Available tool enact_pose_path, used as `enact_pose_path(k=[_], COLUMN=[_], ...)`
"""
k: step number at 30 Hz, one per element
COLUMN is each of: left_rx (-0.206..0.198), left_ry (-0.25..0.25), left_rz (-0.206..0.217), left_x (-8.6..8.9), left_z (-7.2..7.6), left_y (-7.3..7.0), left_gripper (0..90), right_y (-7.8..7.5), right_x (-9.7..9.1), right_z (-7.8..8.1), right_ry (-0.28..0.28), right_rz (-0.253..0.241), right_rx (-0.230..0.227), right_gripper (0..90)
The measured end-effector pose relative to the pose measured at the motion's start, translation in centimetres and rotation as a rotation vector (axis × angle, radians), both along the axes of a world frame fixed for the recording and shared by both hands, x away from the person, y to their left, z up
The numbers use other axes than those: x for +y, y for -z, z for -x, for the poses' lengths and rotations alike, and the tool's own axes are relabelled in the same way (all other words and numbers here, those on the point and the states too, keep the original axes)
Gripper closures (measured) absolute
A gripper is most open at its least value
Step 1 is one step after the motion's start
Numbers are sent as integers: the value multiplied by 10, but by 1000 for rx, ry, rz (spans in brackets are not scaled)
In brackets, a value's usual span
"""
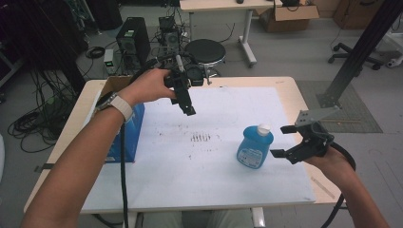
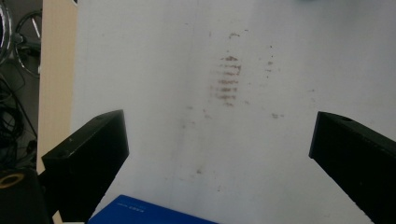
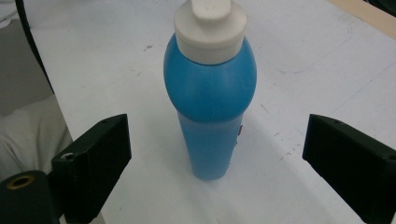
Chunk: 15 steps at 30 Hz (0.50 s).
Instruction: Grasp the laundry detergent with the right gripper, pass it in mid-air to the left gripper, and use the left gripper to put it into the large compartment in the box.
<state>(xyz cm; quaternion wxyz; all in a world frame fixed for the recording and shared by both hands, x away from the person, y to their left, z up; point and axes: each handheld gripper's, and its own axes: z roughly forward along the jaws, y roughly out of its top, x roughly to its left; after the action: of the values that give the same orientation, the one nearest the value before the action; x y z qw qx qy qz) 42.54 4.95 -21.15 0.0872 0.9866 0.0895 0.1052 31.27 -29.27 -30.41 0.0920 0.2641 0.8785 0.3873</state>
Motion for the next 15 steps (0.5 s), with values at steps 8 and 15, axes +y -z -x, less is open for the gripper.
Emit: enact_pose_path(k=[8,15], left_rx=[0,0], left_ry=[1,2], left_rz=[-2,-4], left_x=[-1,-1], left_z=[0,0], left_y=[1,2], left_gripper=[52,52], right_y=[12,24], right_x=[-2,-6], right_z=[2,2], right_ry=[9,10], right_rz=[-32,-65], right_rx=[-16,-22], right_gripper=[76,76])
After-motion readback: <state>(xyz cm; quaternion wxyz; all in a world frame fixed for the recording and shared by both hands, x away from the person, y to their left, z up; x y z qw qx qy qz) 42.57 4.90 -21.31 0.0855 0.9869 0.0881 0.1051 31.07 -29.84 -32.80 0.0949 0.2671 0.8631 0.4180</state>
